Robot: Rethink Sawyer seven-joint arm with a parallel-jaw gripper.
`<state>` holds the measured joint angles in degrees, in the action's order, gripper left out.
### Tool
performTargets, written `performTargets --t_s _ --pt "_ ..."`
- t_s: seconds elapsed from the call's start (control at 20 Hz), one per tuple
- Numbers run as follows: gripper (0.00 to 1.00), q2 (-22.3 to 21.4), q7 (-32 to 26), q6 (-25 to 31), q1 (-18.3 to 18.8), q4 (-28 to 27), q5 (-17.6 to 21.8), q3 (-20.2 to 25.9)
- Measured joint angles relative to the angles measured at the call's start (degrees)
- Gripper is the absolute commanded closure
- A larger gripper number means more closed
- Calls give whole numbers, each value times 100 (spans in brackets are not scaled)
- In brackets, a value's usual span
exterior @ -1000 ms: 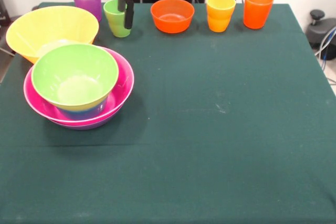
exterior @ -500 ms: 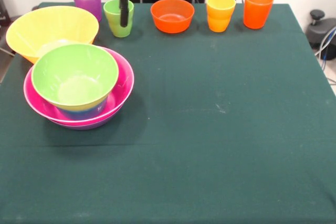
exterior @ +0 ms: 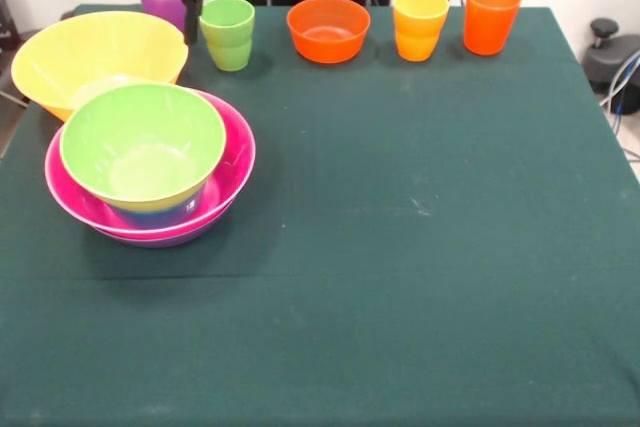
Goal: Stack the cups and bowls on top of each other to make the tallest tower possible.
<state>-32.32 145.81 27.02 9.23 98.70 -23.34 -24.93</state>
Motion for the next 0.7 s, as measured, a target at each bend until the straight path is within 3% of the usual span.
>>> performTargets --t_s 0.7 --pt "0 -67 0 -105 76 591 -15 170"
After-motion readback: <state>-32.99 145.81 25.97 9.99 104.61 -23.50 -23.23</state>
